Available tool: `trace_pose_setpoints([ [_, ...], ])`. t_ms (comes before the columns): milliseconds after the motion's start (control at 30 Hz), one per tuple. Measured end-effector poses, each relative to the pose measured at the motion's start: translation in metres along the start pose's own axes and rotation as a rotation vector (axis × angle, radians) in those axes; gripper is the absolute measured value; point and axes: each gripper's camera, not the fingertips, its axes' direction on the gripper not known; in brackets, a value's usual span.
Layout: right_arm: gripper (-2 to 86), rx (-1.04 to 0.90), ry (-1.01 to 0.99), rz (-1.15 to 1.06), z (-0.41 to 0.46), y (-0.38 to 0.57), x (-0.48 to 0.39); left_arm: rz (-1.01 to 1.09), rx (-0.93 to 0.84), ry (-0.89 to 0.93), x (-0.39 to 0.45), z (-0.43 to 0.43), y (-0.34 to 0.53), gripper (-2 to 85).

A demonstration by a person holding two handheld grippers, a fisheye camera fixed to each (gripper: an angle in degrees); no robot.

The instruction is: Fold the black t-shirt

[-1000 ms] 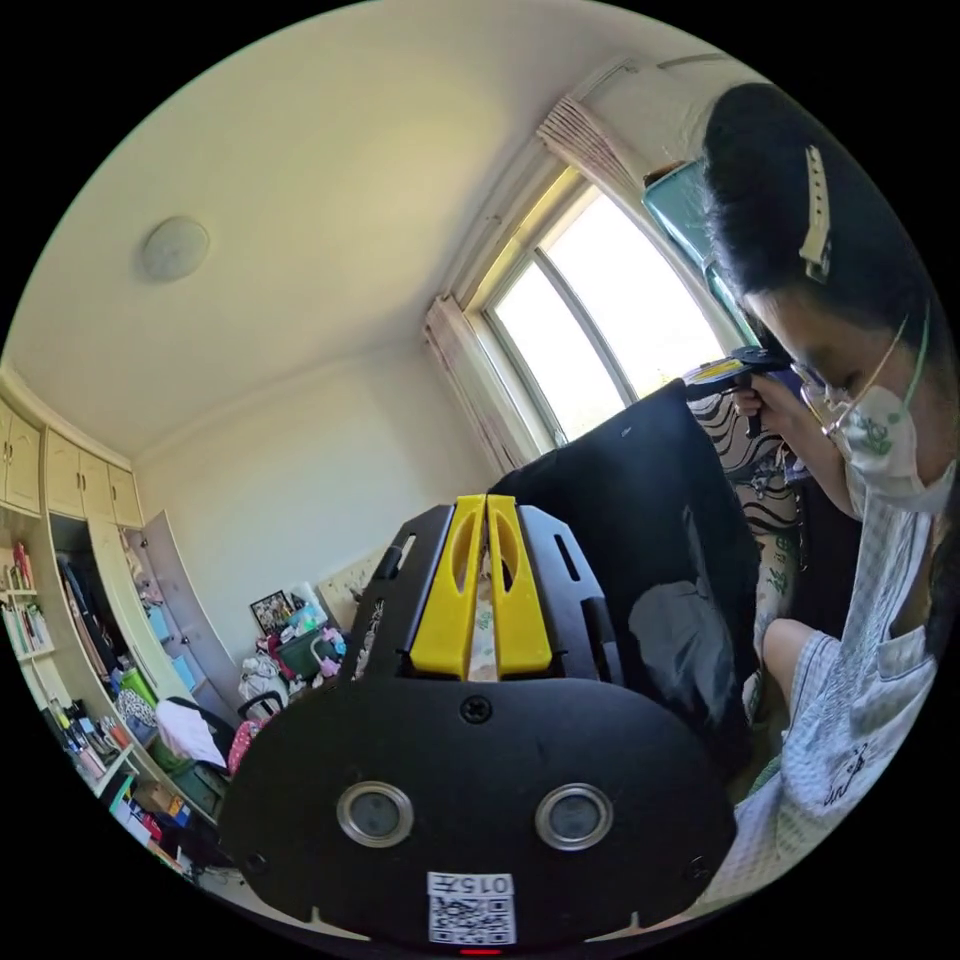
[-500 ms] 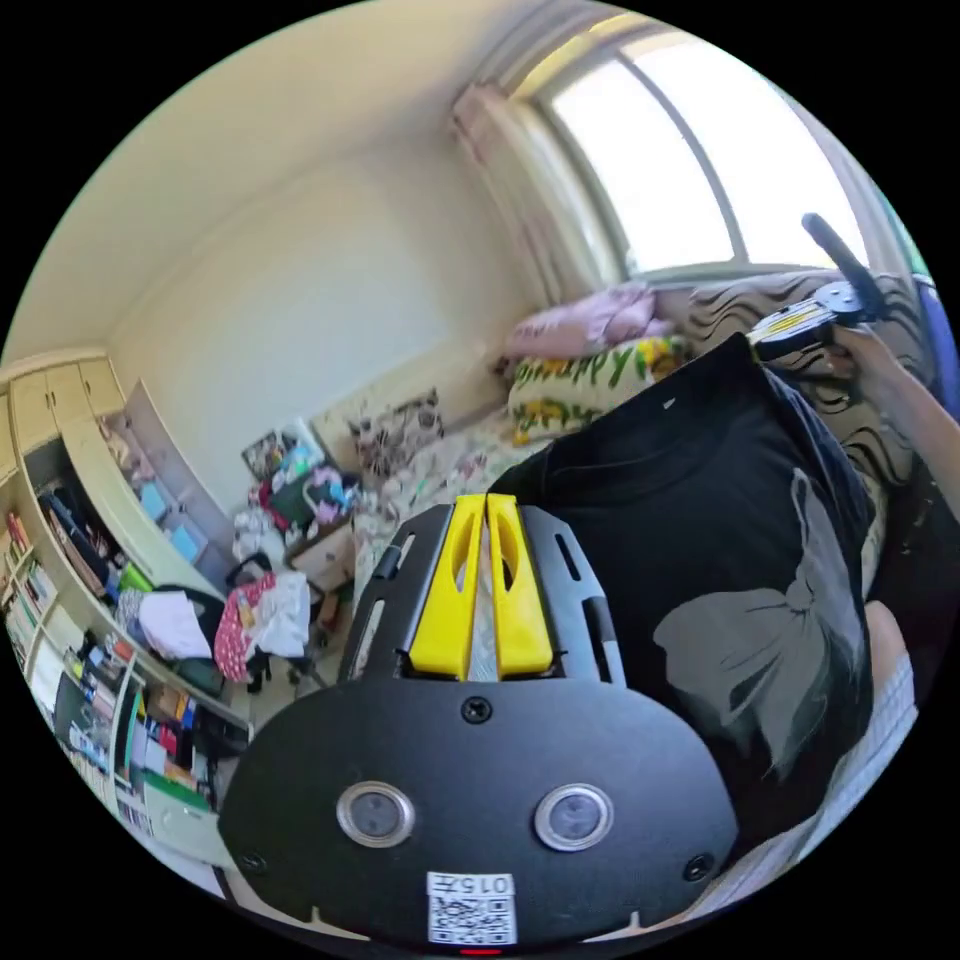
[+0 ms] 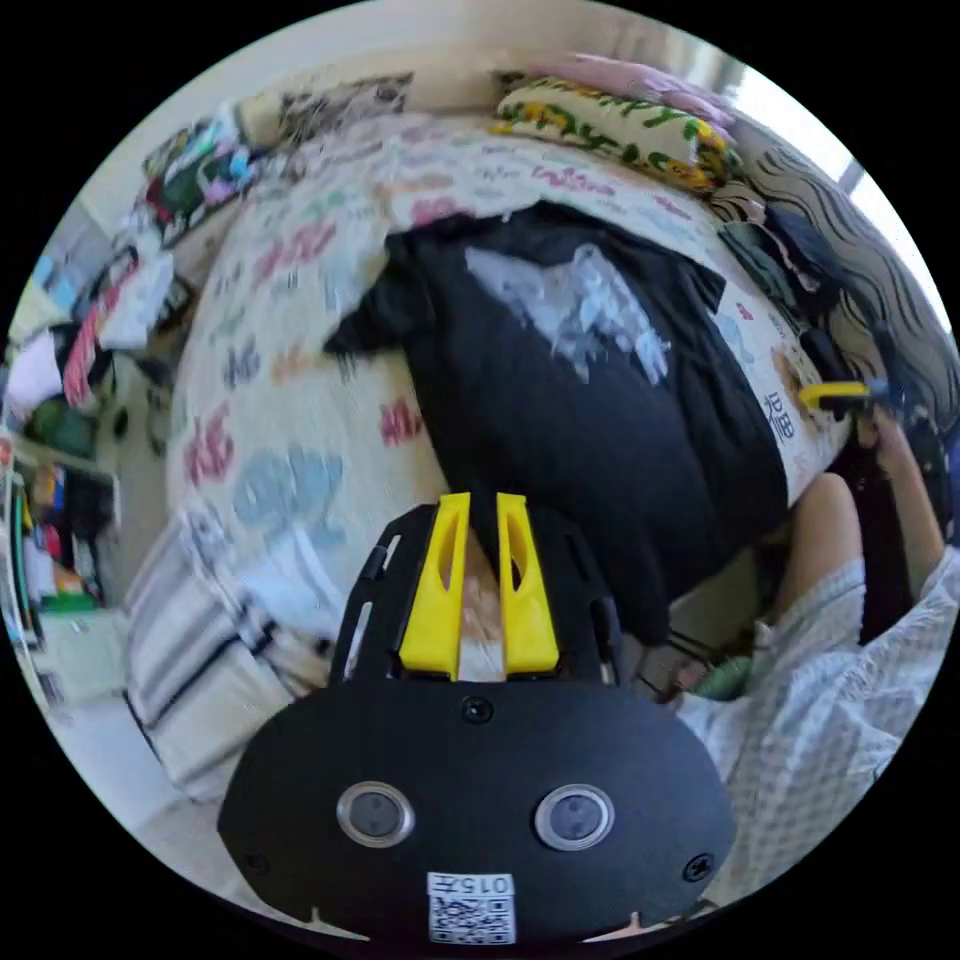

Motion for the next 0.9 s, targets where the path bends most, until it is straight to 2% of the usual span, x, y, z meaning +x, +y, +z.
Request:
trace_pose_setpoints([
  [67, 7.4, -0.067, -0.067, 0.101, 0.009, 0.029, 0.019, -0.09, -0.026, 0.097, -0.02, 0.011, 0.015, 7.9],
  [167, 9.1, -0.212, -0.147, 0.114, 0.025, 0.034, 0.03, -0.143, -0.086, 0.157, -0.039, 0.032, 0.014, 9.0],
  [233, 8.7, -0.236, -0.219, 0.124, 0.03, 0.026, 0.038, -0.152, -0.136, 0.2, -0.047, 0.049, 0.003, 9.6],
  [433, 5.3, -0.321, -0.202, 0.15, 0.018, -0.004, 0.064, -0.172, -0.185, 0.268, -0.064, 0.069, -0.036, 11.4],
  [567, 4.9, -0.317, -0.242, 0.197, 0.002, -0.009, 0.078, -0.207, -0.235, 0.45, -0.076, 0.091, -0.043, 10.6],
  [700, 3.4, -0.343, -0.242, 0.164, -0.004, -0.011, 0.075, -0.19, -0.281, 0.334, -0.082, 0.11, -0.053, 5.1],
  [800, 0.7, -0.353, -0.21, 0.134, -0.01, -0.012, 0.072, -0.181, -0.239, 0.421, -0.099, 0.103, -0.048, 0.6],
  [900, -0.5, -0.337, -0.206, 0.098, -0.032, -0.005, 0.065, -0.188, -0.147, 0.4, -0.123, 0.068, -0.023, -0.2],
])
